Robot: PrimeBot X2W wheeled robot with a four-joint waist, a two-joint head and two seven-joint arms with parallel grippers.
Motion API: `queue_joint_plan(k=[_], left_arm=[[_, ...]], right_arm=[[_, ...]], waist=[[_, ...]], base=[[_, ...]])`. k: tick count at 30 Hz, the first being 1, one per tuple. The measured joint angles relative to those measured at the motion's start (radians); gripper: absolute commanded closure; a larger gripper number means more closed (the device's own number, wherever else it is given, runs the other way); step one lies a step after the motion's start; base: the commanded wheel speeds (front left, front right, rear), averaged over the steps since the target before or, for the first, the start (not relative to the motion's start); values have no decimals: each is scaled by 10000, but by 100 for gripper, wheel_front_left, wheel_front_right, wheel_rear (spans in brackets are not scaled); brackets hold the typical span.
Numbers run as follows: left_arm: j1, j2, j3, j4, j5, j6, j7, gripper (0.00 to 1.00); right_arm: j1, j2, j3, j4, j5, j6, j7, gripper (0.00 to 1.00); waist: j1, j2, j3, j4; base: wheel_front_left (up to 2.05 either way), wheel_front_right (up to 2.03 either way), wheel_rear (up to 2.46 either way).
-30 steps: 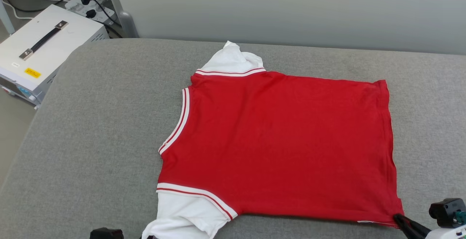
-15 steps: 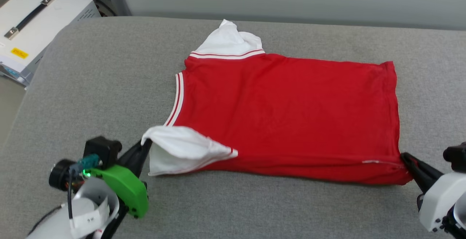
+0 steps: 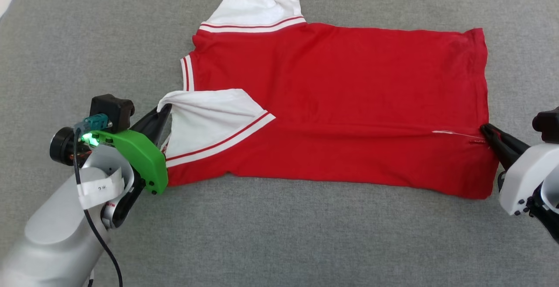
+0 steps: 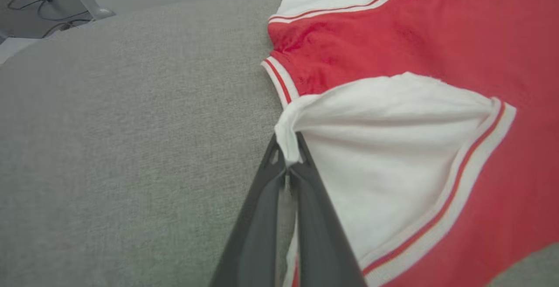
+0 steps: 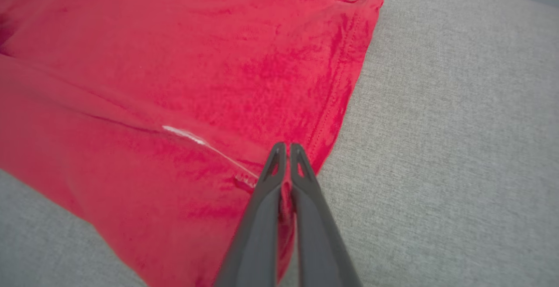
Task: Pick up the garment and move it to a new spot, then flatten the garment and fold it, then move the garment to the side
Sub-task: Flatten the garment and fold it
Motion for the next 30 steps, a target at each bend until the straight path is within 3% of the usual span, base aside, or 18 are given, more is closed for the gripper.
queue_joint_plan(k=[7,13,14,15,16,25,30], left_arm=[[-503,-625,-374,2000,12,-533,-372,100],[-829,-976,-677,3112,-10,-779,-796,100],[-838,-1064,-679,3264,-125,-803,-834,71],[-839,-1139,-673,3361,-240,-803,-872,14],[-848,-1189,-679,3461,-305,-805,-955,0],[-1326,-871,-895,3461,-456,-823,-1254,0],[-1789,-305,-1285,2364,-1565,-848,353,0]], right_arm=[[-598,19,596,945,8,0,-180,100],[-753,17,941,1442,117,0,-485,100],[-755,35,917,1578,174,0,-568,60],[-756,46,913,1670,222,0,-589,3],[-757,52,903,1747,228,0,-679,0],[-615,46,326,1843,192,0,-1427,0],[-231,50,44,1647,176,0,-1455,0]], waist=[[1,0,552,-86],[1,0,412,-68],[1,0,353,-60],[1,0,299,-52],[1,0,228,-40],[1,0,-514,142],[1,0,-926,318]], base=[[0,0,0],[0,0,0],[0,0,0],[0,0,0],[0,0,0],[0,0,0],[0,0,0]])
